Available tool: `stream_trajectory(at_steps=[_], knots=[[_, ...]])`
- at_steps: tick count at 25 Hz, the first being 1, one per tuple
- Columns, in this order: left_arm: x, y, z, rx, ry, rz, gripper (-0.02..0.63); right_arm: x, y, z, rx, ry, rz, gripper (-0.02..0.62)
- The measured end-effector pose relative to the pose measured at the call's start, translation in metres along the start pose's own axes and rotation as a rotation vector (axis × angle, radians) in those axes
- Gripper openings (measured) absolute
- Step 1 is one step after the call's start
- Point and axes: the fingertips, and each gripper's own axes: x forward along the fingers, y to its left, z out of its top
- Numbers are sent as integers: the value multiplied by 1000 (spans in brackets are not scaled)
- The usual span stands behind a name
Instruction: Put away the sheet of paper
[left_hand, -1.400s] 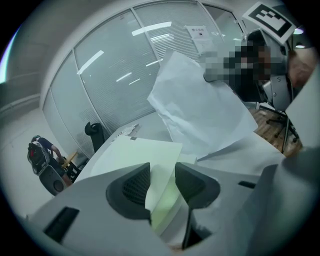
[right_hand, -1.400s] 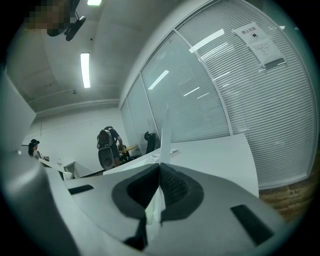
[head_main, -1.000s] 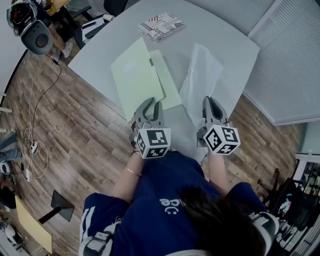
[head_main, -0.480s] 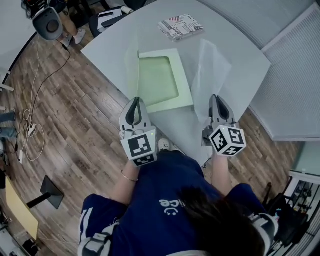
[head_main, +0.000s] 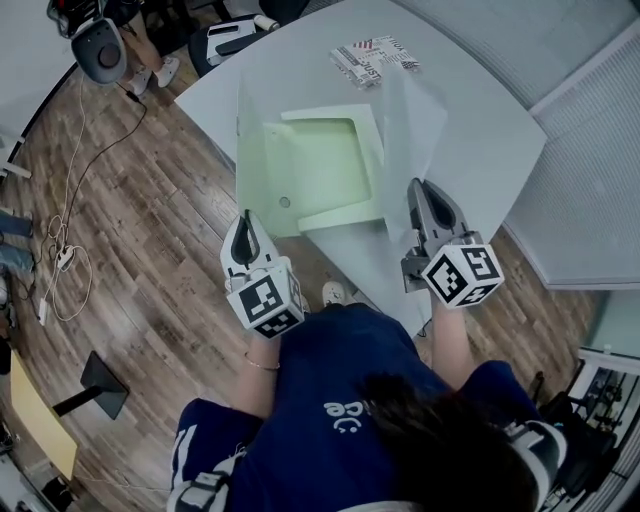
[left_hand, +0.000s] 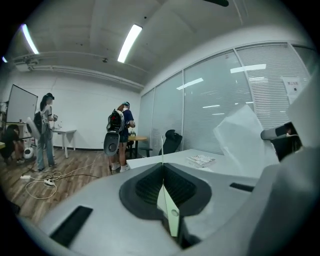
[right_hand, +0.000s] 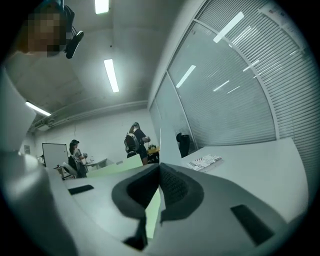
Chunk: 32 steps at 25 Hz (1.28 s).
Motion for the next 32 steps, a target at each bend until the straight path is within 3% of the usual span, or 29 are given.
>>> stream_trajectory(at_steps=[6,14,22,29,32], knots=[[-2,35,-12,-48,30,88,8,18,40,2,34,34,135,9],[4,60,-17,-46,47,138,8,43,81,-5,214,96,312,9],[8,59,-12,3,44,150,8,82,74,-62,216,348,291,9],[13,61,-11,16,47,160,8,110,53,-106,69,512,237,9],[14,61,-8,35,44,157,8,118,47,-122,56,578,227,9]])
